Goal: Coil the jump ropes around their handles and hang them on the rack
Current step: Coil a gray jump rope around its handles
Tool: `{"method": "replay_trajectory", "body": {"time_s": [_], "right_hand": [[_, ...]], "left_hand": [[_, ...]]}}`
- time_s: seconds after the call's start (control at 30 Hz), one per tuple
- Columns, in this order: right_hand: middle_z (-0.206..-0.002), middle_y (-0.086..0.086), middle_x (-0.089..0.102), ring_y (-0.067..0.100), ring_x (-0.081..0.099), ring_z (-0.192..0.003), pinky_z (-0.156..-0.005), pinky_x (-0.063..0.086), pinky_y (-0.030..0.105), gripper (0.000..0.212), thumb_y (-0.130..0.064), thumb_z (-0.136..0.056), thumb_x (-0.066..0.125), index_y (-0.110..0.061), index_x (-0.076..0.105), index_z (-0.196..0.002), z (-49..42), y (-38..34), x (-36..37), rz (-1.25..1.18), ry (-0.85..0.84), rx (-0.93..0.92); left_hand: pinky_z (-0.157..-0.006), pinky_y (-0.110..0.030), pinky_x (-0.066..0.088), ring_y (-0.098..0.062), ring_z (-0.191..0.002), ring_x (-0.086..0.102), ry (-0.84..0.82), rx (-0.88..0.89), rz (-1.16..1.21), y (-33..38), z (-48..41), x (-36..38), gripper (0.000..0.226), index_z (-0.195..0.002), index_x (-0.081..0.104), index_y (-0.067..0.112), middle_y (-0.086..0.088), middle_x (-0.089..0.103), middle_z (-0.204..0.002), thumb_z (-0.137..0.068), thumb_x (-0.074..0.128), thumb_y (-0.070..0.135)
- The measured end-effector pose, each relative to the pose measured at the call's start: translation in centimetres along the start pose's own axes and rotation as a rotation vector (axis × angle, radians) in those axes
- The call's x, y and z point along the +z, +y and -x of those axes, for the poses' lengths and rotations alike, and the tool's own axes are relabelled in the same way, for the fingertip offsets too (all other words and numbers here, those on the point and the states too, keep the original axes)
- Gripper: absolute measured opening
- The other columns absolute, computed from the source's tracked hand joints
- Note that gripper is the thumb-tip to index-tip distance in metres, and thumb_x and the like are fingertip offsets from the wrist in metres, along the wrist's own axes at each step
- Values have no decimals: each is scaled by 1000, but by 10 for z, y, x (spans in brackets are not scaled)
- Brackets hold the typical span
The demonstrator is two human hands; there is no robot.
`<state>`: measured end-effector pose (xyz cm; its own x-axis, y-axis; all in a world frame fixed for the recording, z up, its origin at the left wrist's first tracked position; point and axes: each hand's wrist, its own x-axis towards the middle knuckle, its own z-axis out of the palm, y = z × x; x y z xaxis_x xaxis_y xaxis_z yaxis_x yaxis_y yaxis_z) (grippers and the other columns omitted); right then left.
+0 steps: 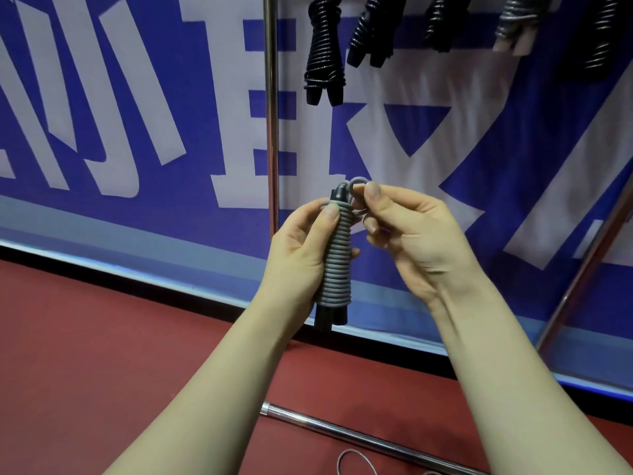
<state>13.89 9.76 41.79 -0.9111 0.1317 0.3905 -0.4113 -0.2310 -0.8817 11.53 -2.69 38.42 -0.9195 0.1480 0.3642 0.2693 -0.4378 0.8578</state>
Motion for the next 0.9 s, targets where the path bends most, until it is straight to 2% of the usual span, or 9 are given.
{"method": "replay_trajectory", "body": {"time_s": [0.07,0.17,0.3,0.43,0.53,0.67,0.77,0.83,0.9], "right_hand": [[-77,11,67,10,49,-54,-47,36,18,19,-22,-73,70,-7,77,-83,-1,0,-1,11,-1,-22],[-76,10,70,11,55,-53,-42,39,18,20,-18,-72,70,-4,74,-85,1,-3,-1,12,10,-37],[-80,9,73,14,62,-59,-45,46,19,9,-8,-83,68,-5,74,-90,3,-3,0,34,48,-109],[-75,8,71,21,59,-55,-46,47,22,14,-6,-91,65,-15,75,-96,5,1,-3,291,123,-273],[-75,4,68,23,55,-49,-46,45,24,14,-13,-93,65,-23,74,-96,6,3,-6,467,135,-341],[-87,5,69,19,66,-64,-53,55,31,13,-11,-93,65,-19,75,-96,6,6,-5,571,109,-391],[-82,8,70,17,67,-63,-60,55,24,13,-10,-92,66,-18,77,-94,4,6,-6,577,143,-413],[-83,6,70,13,66,-63,-62,52,18,12,-9,-91,67,-12,77,-98,4,6,-6,640,132,-480],[-85,5,69,11,64,-70,-65,52,19,15,-9,-91,66,-7,76,-103,5,9,-6,785,101,-600]], "left_hand": [[-65,-26,56,-19,-86,67,5,14,-1,-2,-1,0,17,-108,65,11,-15,71,-111,-97,56,19],[-64,-25,56,-18,-80,67,2,33,15,-2,-3,1,19,-105,64,13,-8,71,-99,-89,61,23],[-67,-25,56,-15,-79,66,-50,48,75,-2,-3,2,34,-115,61,16,0,70,-94,-82,62,25],[-76,-25,56,-11,-94,67,-108,59,64,-4,-3,2,36,-123,60,21,8,71,-103,-87,59,22],[-93,-33,54,-13,-106,64,-120,52,67,-5,-2,1,37,-121,61,19,7,71,-108,-85,59,25],[-92,-32,53,-19,-103,67,-118,45,118,-6,-3,0,36,-122,60,17,0,70,-112,-86,58,23],[-98,-40,53,-23,-109,64,-117,47,141,-6,-3,0,40,-126,57,13,-3,68,-114,-86,57,20],[-97,-39,53,-23,-110,64,-118,52,134,-7,-4,0,41,-126,57,13,-3,68,-116,-86,57,21],[-91,-35,55,-16,-103,66,-124,69,118,-5,-4,-1,38,-123,59,16,2,70,-112,-86,57,22]]}}
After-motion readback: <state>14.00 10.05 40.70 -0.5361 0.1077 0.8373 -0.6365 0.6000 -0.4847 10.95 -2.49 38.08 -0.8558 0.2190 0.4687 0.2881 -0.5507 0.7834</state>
